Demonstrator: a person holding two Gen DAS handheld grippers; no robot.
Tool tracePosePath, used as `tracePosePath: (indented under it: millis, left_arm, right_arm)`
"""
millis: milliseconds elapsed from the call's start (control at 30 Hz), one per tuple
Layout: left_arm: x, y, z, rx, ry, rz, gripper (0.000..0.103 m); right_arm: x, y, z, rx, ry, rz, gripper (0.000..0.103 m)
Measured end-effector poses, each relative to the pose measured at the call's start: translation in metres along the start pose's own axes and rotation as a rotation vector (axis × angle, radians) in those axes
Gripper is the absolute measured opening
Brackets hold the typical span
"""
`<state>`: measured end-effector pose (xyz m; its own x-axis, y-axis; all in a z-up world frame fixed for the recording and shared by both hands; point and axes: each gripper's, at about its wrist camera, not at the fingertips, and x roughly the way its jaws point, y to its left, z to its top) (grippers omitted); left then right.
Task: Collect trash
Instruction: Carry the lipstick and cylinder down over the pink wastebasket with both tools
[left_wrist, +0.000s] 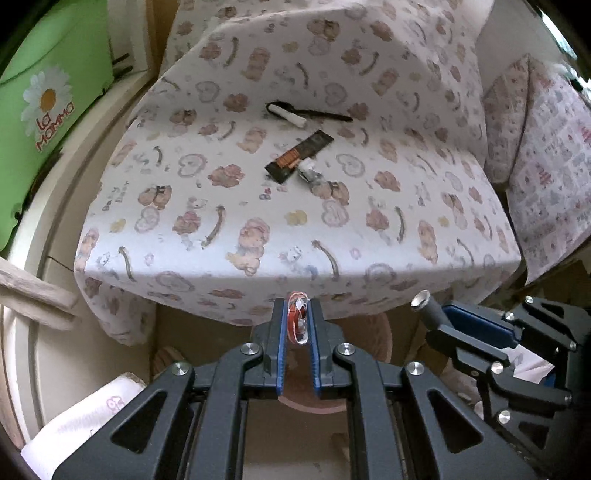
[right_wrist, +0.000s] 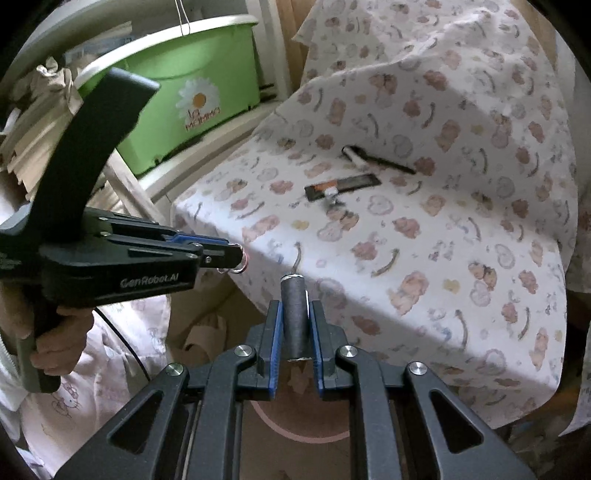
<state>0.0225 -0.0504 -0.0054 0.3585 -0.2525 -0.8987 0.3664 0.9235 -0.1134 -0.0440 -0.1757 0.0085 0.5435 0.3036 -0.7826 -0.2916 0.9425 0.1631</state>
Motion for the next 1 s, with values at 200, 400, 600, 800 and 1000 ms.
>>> tracePosePath:
  millis: [200,400,600,800,1000]
  left_arm:
    - [0.021,-0.005,-0.005,0.027,0.050,0.021,0.010]
    - [0.045,-0.001,-0.015,0.025,0.124,0.018,0.010]
    - [0.063,-0.011,-0.022,0.067,0.138,0.067,0.010]
    - [0.084,-0.013,-0.030,0.065,0.190,0.101,0.010]
    - [0.106,-0.011,-0.035,0.047,0.244,0.110,0.014]
  right_arm:
    - [0.019,-0.008,-0.008,0.045,0.087,-0.013,0.016]
    - [0.045,-0.021,-0.020,0.092,0.213,-0.044,0.016]
    - [0.062,-0.022,-0.033,0.093,0.269,-0.072,0.016]
    - [0.084,-0.025,-0.042,0.121,0.335,-0.109,0.016]
    - [0.098,-0.029,-0.048,0.140,0.375,-0.159,0.016]
